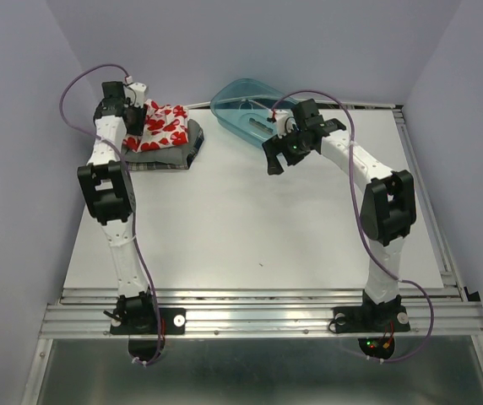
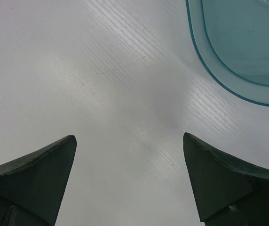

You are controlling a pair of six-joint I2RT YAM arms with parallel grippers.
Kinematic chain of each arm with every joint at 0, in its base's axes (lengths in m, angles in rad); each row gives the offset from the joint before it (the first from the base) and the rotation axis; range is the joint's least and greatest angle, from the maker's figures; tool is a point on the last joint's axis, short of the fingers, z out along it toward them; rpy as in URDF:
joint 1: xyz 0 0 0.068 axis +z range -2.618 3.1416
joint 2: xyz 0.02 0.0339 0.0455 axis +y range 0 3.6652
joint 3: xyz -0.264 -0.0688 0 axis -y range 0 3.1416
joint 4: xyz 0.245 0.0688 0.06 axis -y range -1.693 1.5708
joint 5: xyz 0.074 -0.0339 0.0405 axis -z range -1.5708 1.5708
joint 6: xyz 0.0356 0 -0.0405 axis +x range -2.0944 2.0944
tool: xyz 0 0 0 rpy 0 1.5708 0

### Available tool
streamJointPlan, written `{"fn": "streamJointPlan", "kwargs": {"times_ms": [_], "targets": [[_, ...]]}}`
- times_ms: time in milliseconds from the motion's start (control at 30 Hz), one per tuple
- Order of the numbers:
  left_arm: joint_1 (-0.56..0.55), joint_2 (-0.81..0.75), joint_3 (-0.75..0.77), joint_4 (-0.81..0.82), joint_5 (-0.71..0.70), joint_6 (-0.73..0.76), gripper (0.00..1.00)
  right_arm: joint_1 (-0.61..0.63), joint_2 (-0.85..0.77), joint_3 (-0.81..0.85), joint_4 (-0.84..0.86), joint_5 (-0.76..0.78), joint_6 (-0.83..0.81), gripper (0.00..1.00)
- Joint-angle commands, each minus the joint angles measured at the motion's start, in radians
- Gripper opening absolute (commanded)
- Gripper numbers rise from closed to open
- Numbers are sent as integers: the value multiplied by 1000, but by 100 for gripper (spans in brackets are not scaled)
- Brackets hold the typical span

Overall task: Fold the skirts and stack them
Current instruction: Neatly place the folded skirt to the corner

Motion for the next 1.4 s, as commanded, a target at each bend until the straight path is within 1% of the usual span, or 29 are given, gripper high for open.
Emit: {"fn": "streamJointPlan", "kwargs": {"times_ms": [0, 33, 100, 133, 200, 233, 367, 433, 500, 600, 633, 667, 767, 800, 833, 900, 933, 1033, 1133, 1267, 1333, 1367], "targets": [[21, -69, 64, 48, -53, 29, 54, 6, -7, 68, 38, 40, -40, 100], [24, -88, 69, 47, -64, 31, 66, 6, -7, 71, 38, 48, -53, 100], [31, -110, 82, 36, -73, 43, 69, 6, -15, 71, 40, 69, -73, 100], [34, -131, 87, 33, -99, 48, 84, 6, -20, 71, 41, 86, -78, 100], [34, -154, 101, 24, -125, 64, 86, 6, -30, 68, 44, 100, -90, 100], [37, -179, 104, 24, -142, 75, 98, 6, -35, 65, 49, 114, -92, 100], [41, -247, 113, 30, -171, 94, 99, 6, -58, 44, 67, 152, -101, 100], [41, -282, 119, 33, -224, 94, 99, 6, -75, 24, 80, 177, -112, 100], [41, -303, 116, 30, -242, 89, 99, 6, -83, 10, 115, 198, -130, 100], [41, -342, 95, -11, -211, 56, 99, 6, -66, 16, 184, 241, -173, 99], [41, -363, 81, -19, -167, 43, 99, 6, -23, 36, 185, 254, -188, 98], [41, -374, 52, -38, -133, 22, 99, 6, 6, 104, 176, 254, -190, 98], [40, -414, -2, -59, -45, -15, 99, 6, 92, 226, 137, 235, -204, 98], [38, -421, -35, -64, -19, -35, 99, 6, 155, 305, 130, 234, -207, 98], [40, -435, -54, -67, 25, -46, 99, 6, 187, 344, 121, 238, -222, 99], [40, -451, -83, -71, 68, -61, 99, 15, 250, 421, 118, 254, -236, 99], [40, -464, -114, -73, 105, -79, 99, 15, 308, 488, 118, 266, -254, 99], [40, -486, -157, -70, 151, -104, 99, 24, 394, 562, 133, 304, -288, 100], [40, -500, -178, -73, 160, -107, 99, 24, 425, 568, 152, 323, -293, 100], [40, -509, -207, -61, 160, -106, 99, 24, 399, 498, 190, 332, -310, 99], [40, -503, -211, -61, 162, -109, 99, 24, 390, 446, 218, 356, -336, 99], [40, -500, -209, -59, 163, -110, 99, 24, 388, 435, 222, 393, -340, 98]]}}
